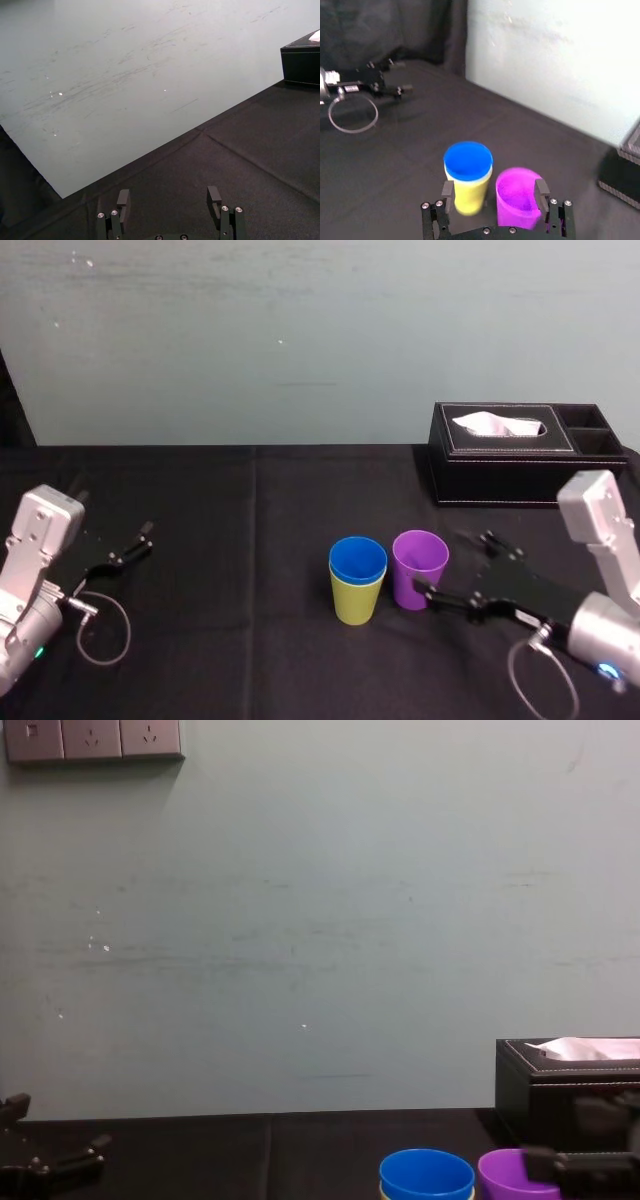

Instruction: Stack the three plastic cups sequentially using one hand.

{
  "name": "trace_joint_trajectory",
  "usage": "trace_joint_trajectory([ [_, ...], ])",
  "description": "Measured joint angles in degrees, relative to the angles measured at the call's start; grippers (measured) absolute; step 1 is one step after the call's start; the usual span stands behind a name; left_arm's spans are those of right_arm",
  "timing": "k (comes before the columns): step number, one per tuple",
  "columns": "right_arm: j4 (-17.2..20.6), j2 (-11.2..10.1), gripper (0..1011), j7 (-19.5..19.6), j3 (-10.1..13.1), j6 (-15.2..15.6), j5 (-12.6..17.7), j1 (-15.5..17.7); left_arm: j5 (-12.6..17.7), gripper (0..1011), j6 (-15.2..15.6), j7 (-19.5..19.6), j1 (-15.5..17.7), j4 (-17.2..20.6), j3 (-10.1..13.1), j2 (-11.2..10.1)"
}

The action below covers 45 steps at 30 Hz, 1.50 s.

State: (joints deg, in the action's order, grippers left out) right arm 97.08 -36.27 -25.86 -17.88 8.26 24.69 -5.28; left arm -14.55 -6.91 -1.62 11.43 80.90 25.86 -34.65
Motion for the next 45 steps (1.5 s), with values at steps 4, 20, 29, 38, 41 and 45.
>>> trace_joint_trajectory([
  [4, 1.21, -1.52, 1003, 0.92, 1.13, 3.19, 1.03, 2.29, 0.00, 1000, 0.00, 0.00, 0.00, 0.00, 0.00, 0.00],
  [20, -2.00, -1.96, 1003, 1.57, -0.09, 7.28, 0.36, 1.89, 0.00, 1000, 0.00, 0.00, 0.00, 0.00, 0.00, 0.00],
  [29, -6.08, 0.25, 1003, 0.58, -1.94, 6.66, -0.63, -1.71, 0.00, 1000, 0.00, 0.00, 0.00, 0.00, 0.00, 0.00],
  [38, -9.65, 2.60, 1003, 0.53, -3.27, 6.14, -1.69, -4.36, 0.00, 1000, 0.00, 0.00, 0.00, 0.00, 0.00, 0.00],
  [41, -10.51, 3.32, 1003, 0.63, -3.43, 6.06, -1.89, -4.95, 0.00, 1000, 0.00, 0.00, 0.00, 0.00, 0.00, 0.00],
  [45, -11.45, 4.09, 1003, 0.60, -3.50, 5.86, -1.81, -5.57, 0.00, 1000, 0.00, 0.00, 0.00, 0.00, 0.00, 0.00],
])
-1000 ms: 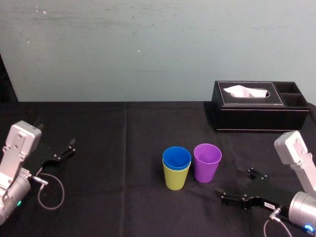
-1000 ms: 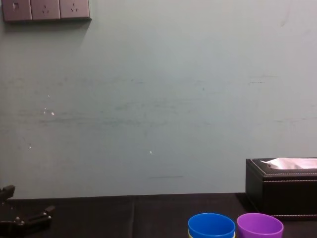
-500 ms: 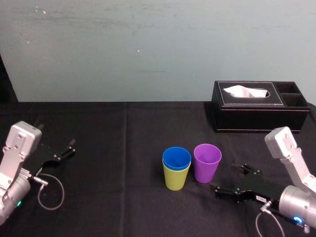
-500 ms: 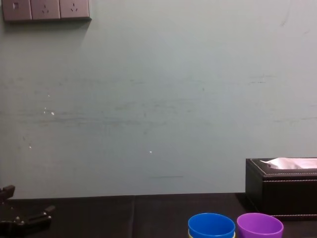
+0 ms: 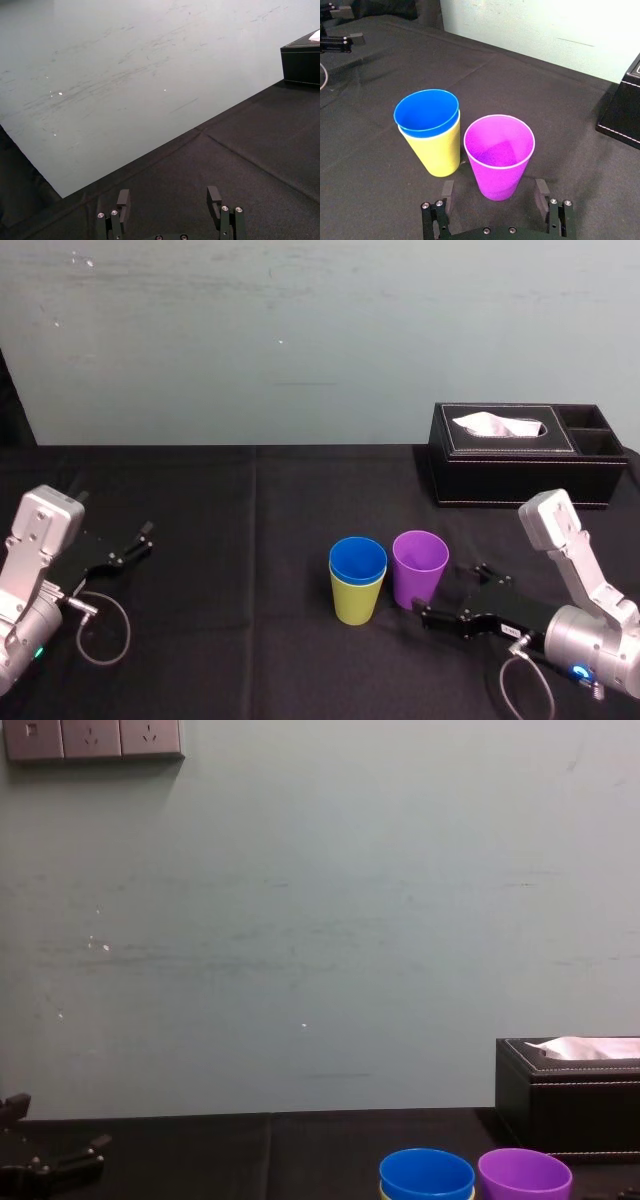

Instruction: Stack the three plastic cups sequentially using one hand.

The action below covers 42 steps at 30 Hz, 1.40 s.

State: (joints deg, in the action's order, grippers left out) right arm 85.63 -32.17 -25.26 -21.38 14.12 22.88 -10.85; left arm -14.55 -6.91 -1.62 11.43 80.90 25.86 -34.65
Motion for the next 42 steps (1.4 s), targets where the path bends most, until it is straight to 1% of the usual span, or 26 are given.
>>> trace_joint_trajectory([
  [15, -2.65, 1.91, 1003, 0.40, -0.51, -0.57, -1.15, -2.00, 0.00, 1000, 0.00, 0.00, 0.00, 0.00, 0.00, 0.00],
  [25, -5.10, 3.38, 1003, -0.13, -1.35, -0.89, -1.91, -3.94, 0.00, 1000, 0.00, 0.00, 0.00, 0.00, 0.00, 0.00],
  [36, -6.72, 4.68, 1003, -0.30, -1.93, -1.35, -2.61, -4.95, 0.00, 1000, 0.00, 0.00, 0.00, 0.00, 0.00, 0.00],
  [42, -7.11, 5.02, 1003, -0.14, -1.99, -1.39, -3.03, -5.10, 0.00, 1000, 0.00, 0.00, 0.00, 0.00, 0.00, 0.00],
])
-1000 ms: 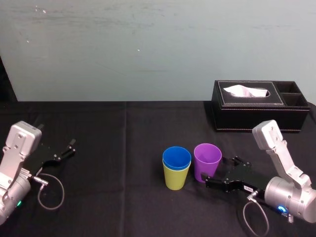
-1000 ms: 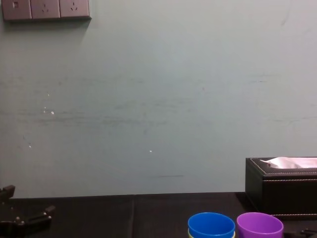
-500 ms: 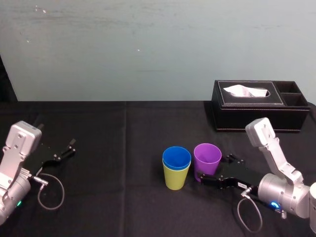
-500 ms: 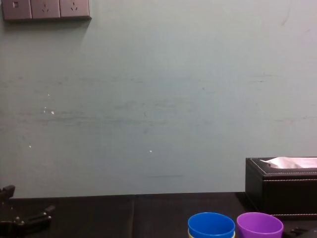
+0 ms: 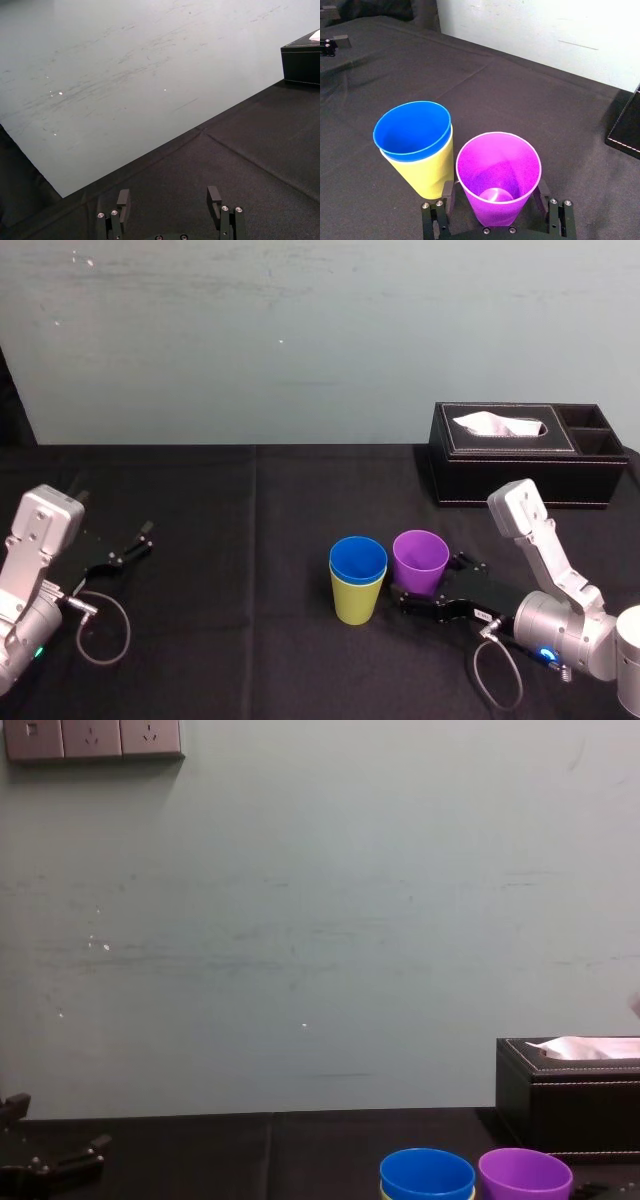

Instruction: Stack the three plastic cups sequentially using one hand.

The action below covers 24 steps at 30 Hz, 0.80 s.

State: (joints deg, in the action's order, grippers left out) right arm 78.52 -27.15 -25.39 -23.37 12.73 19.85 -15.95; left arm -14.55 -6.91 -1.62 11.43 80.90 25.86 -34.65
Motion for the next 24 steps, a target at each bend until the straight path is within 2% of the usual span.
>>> trace_joint_trajectory([
  [21, -0.78, 0.40, 1002, -0.38, -0.08, -0.60, -0.52, -0.43, 0.00, 1000, 0.00, 0.00, 0.00, 0.00, 0.00, 0.00],
  [24, -0.76, 0.39, 947, -0.38, -0.07, -0.57, -0.52, -0.42, 0.00, 1000, 0.00, 0.00, 0.00, 0.00, 0.00, 0.00],
])
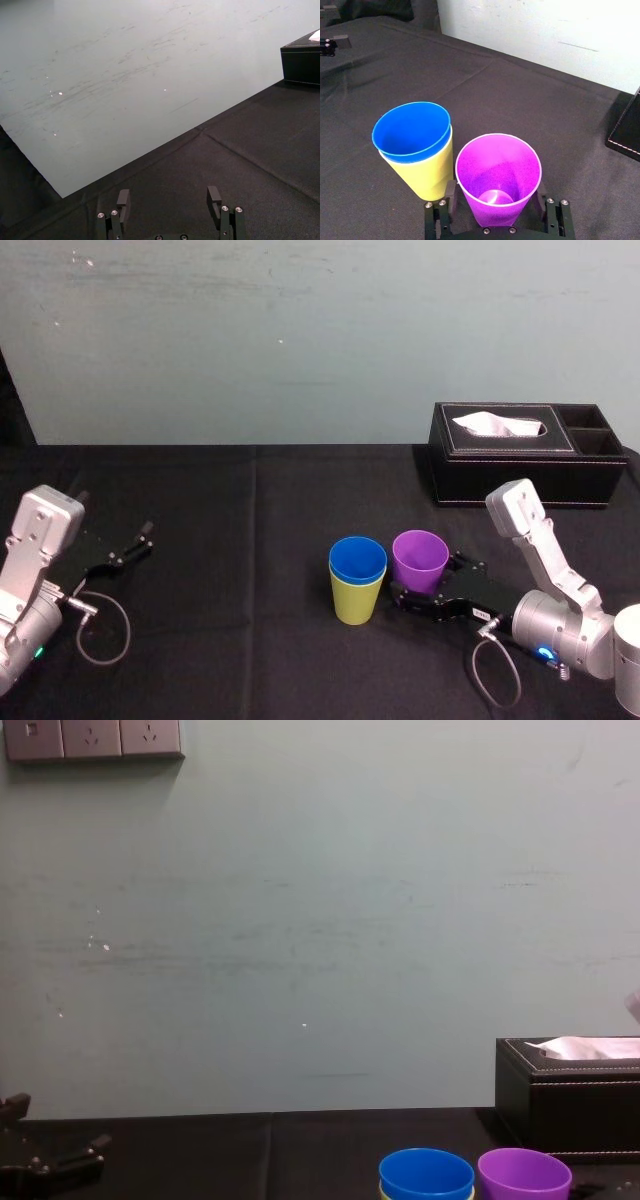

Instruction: Stack the three plastic cups sequentially using one hand.

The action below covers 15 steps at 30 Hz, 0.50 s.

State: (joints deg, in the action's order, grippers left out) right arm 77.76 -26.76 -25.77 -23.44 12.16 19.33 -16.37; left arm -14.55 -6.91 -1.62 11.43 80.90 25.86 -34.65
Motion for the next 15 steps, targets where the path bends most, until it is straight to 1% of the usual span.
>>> trace_joint_trajectory([
  [4, 0.03, -0.02, 863, 0.01, 0.02, 0.03, 0.00, 0.02, 0.00, 1000, 0.00, 0.00, 0.00, 0.00, 0.00, 0.00],
  [5, 0.04, -0.03, 822, 0.01, 0.03, 0.04, 0.01, 0.03, 0.00, 1000, 0.00, 0.00, 0.00, 0.00, 0.00, 0.00],
  [6, 0.04, -0.03, 812, 0.02, 0.03, 0.05, 0.01, 0.03, 0.00, 1000, 0.00, 0.00, 0.00, 0.00, 0.00, 0.00],
  [7, 0.05, -0.03, 772, 0.02, 0.03, 0.06, 0.01, 0.03, 0.00, 1000, 0.00, 0.00, 0.00, 0.00, 0.00, 0.00],
  [9, 0.06, -0.05, 732, 0.02, 0.04, 0.07, 0.01, 0.04, 0.00, 1000, 0.00, 0.00, 0.00, 0.00, 0.00, 0.00],
  [15, 0.10, -0.07, 712, 0.03, 0.04, 0.11, 0.02, 0.07, 0.00, 1000, 0.00, 0.00, 0.00, 0.00, 0.00, 0.00],
])
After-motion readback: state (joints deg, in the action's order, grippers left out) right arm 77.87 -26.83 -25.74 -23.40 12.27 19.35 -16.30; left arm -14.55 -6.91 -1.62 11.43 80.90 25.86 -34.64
